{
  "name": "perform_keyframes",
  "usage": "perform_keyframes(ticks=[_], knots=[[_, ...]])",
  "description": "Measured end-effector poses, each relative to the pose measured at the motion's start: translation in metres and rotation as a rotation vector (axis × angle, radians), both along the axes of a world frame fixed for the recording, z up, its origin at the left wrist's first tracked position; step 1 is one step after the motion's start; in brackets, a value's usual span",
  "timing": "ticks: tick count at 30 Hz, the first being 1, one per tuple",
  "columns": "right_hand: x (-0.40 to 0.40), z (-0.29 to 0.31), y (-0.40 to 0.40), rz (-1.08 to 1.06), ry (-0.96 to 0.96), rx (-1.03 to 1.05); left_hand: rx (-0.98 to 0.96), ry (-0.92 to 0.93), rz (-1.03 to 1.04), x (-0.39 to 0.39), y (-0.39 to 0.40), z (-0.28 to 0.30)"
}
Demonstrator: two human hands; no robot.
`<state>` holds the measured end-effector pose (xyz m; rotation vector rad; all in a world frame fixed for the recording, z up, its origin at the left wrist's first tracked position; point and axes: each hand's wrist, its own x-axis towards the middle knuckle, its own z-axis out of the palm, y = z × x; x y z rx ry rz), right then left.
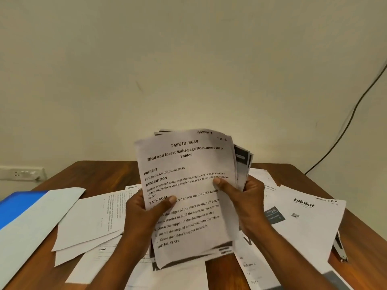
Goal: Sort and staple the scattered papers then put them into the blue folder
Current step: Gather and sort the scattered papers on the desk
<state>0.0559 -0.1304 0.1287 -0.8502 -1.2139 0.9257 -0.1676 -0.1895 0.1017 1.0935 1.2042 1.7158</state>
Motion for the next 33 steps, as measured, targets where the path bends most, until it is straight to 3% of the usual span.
perform_keyframes(ticks=[7, 13, 21, 29, 33], knots=[[-0.007, -0.007, -0.005, 0.046, -0.044, -0.080, -0.039, 0.185, 0.037, 0.002, 0.001, 0.006], [-0.007, -0.004, -0.005, 0.054, -0.077, -0.060, 0.074, 0.132, 0.045, 0.004, 0.005, 0.019], [-0.004, -0.011, 0.000, 0.072, -0.045, -0.162, -0.061, 0.162, -0.082, 0.012, 0.017, -0.007], [0.028, 0.000, 0.004, 0.153, -0.036, -0.146, -0.068, 0.189, -0.003, 0.008, 0.019, -0.015], [0.085, 0.007, 0.020, -0.019, -0.247, -0.258, -0.102, 0.158, -0.031, -0.010, 0.025, -0.029]])
